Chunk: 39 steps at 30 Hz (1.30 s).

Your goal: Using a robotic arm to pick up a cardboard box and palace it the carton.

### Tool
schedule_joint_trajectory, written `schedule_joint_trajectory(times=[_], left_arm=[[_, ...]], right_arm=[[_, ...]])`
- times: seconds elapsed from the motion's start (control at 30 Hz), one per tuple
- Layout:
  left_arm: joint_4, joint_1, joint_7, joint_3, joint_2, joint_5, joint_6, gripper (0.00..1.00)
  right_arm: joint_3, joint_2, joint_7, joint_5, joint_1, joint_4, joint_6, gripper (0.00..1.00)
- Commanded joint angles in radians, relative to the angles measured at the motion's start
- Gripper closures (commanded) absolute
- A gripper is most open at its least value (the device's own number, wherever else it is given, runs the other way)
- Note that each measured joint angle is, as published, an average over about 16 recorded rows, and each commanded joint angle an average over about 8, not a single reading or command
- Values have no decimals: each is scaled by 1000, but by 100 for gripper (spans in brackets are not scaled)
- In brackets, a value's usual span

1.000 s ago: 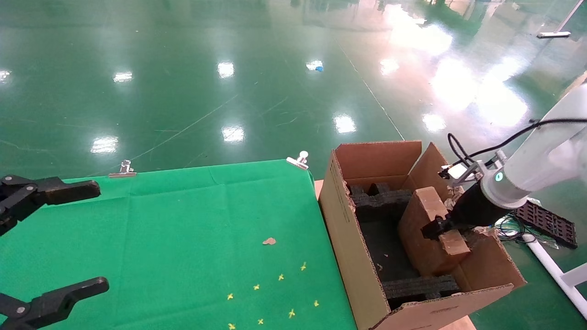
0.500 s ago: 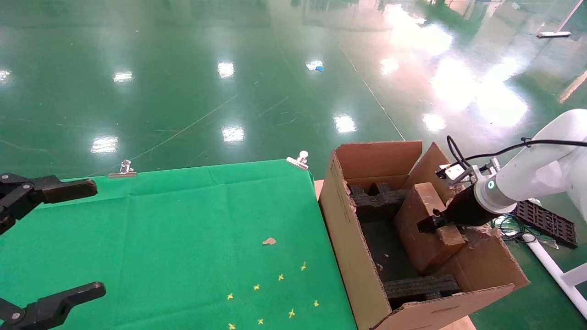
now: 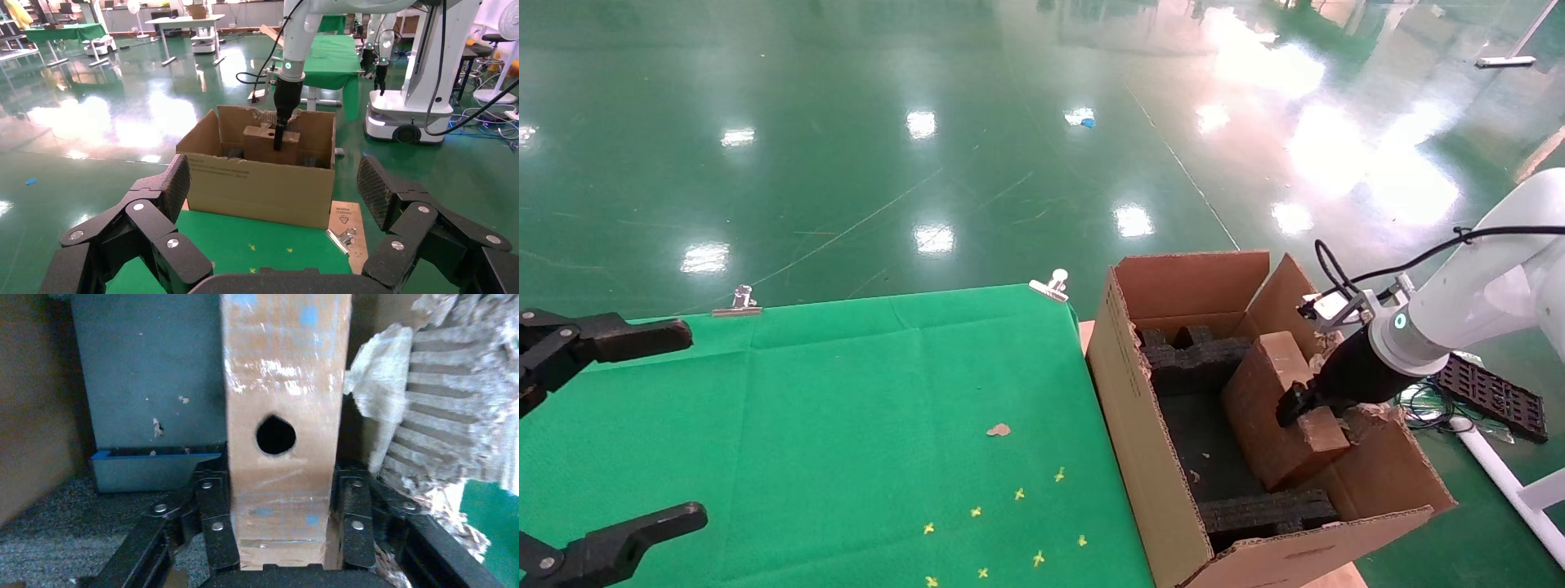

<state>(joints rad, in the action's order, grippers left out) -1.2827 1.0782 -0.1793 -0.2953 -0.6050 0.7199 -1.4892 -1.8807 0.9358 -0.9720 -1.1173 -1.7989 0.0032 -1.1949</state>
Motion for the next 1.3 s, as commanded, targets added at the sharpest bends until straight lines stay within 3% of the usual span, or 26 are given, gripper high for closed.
schedule_joint_trajectory(times=[0.03,0.37,0.8,1.0,1.3], left_arm=[[0,0,0,0,0,0,0,0],[0,0,0,-1,0,0,0,0],[0,0,1,-1,1,-1,1,0],[0,0,1,-2,1,-1,1,0],[1,0,1,-2,1,-1,1,0]], right_arm=[[-3,3,-3,-4,-5,-1,-6,0],[-8,11,2,-12,-62,4,-62,0],[4,-4,118,3,-282,31,-219,0],[18,-12,207,20,-364,46,-208,0],[83,-22,259,40,-355,89,-180,0]])
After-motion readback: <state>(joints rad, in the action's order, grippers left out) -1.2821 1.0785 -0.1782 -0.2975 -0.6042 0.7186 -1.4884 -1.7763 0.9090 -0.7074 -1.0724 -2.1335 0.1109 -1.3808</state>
